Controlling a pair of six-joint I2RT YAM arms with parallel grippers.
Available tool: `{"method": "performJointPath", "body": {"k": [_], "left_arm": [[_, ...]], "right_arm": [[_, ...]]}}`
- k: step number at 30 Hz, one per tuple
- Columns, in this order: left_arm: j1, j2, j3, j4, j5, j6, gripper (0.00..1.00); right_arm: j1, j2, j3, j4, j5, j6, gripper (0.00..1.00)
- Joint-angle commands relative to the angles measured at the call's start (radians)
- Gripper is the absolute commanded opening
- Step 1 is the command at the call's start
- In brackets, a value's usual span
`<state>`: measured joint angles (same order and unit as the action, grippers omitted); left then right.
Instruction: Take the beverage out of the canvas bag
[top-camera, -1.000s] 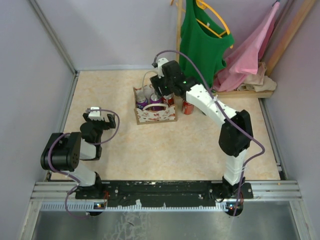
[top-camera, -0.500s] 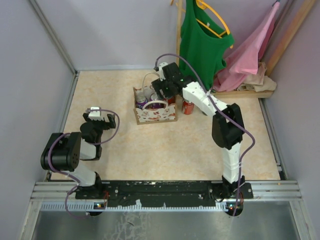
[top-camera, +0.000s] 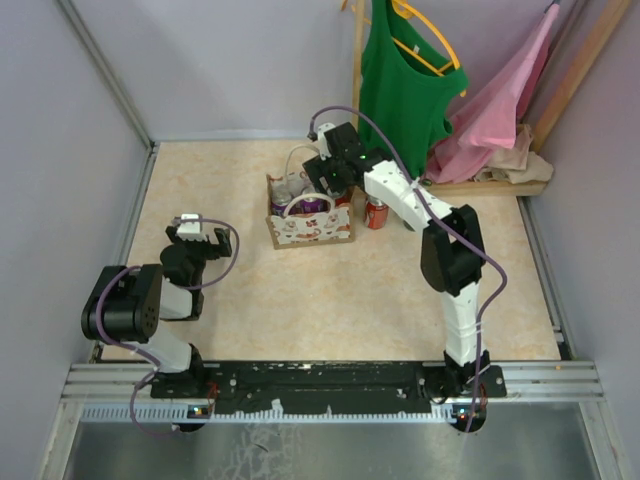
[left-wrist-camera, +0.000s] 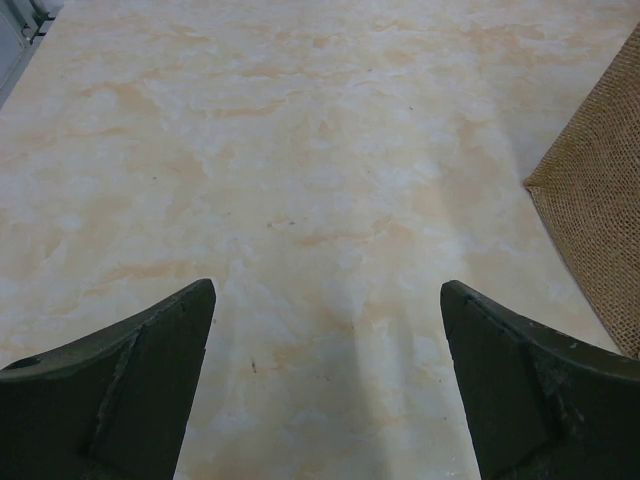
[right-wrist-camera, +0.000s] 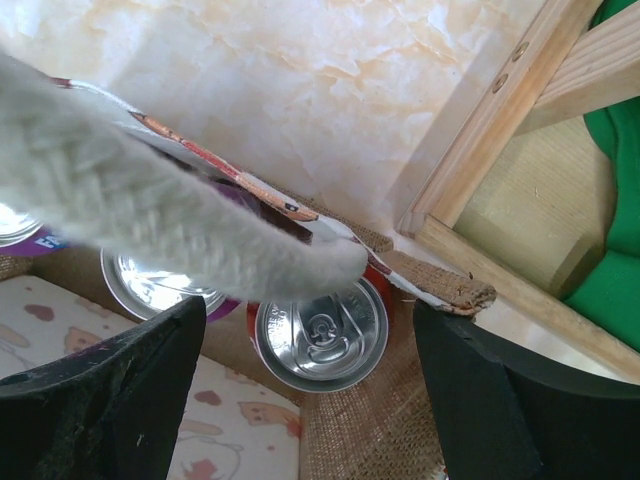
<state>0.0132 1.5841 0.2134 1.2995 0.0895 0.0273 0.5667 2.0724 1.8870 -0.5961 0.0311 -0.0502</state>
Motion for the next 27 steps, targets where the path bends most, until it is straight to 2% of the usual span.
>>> {"method": "performJointPath", "body": {"k": [1, 27], "left_arm": [[-0.003, 0.008, 0.012, 0.013, 0.0, 0.008, 1.0], [-0.003, 0.008, 0.012, 0.012, -0.001, 0.008, 1.0]], "right_arm": [[-0.014, 0.023, 0.033, -0.04, 0.031, -0.017, 0.84], [-0.014, 0.061, -0.003, -0.117, 0.039, -0.052, 0.75]]}}
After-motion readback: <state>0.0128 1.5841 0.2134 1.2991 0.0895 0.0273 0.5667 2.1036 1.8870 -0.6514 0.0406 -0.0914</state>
